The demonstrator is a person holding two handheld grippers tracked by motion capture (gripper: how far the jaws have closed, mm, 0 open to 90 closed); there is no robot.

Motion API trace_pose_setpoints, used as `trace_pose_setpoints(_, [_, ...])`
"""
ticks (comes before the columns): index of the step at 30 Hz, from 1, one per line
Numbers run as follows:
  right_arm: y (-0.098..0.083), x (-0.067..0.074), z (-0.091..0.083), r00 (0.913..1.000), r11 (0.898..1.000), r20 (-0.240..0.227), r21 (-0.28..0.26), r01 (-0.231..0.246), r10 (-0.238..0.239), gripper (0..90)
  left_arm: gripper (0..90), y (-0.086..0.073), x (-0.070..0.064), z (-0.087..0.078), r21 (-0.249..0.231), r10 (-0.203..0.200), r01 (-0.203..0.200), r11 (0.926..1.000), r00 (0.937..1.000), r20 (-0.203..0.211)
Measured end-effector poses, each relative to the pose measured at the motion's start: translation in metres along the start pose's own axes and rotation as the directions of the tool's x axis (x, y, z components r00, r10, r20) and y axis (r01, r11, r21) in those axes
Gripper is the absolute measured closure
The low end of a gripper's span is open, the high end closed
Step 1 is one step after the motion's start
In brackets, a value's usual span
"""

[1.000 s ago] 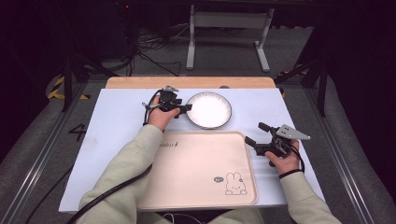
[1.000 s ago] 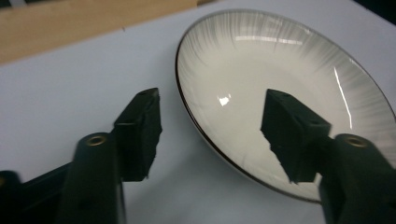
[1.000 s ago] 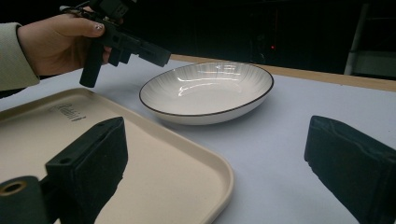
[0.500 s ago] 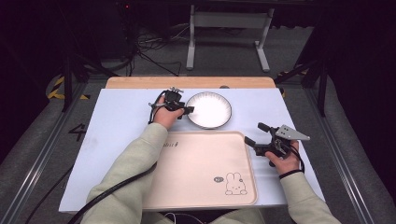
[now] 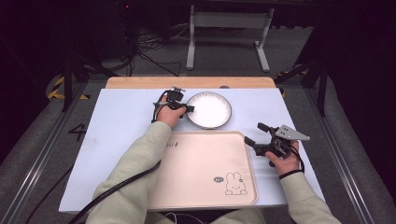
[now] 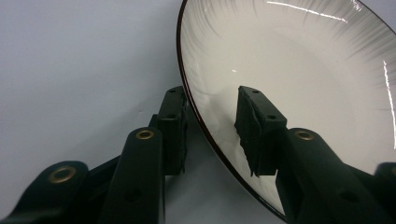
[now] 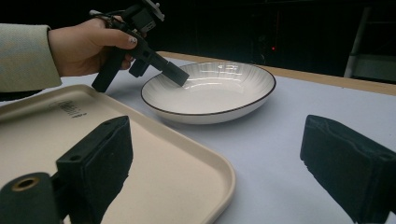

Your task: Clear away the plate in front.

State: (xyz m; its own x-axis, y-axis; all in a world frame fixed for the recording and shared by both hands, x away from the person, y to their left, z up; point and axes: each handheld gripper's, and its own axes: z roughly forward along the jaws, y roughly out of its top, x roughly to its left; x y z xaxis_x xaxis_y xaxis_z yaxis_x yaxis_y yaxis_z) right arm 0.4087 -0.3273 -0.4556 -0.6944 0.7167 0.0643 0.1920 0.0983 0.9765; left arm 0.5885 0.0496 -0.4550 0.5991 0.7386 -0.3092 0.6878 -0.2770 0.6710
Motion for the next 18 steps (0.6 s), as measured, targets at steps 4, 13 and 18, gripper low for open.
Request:
trace_pose_setpoints(4, [0.0,-0.0002,-0.0001,1.0,1.0,0.0,0.0,-0.001,0.001,9.6,65.5,0.0001,0.0025,0.0014,-0.01,-0.033,0.033,0.9994,0.9994,0.014])
trace_pose_setpoints(13, [0.0001,-0.0006,0.0003,1.0,1.0,0.0,0.003,-0.004,0.004,9.5,69.4,0.0009,0.0052,0.0023,-0.012,-0.097,0.098,0.9952,0.9949,0.029])
trace_pose_setpoints(18, [0.0001,-0.0003,0.0005,1.0,1.0,0.003,0.004,-0.002,0.002,9.5,71.7,0.0009,0.007,0.0023,-0.016,-0.135,0.135,0.9907,0.9901,0.04])
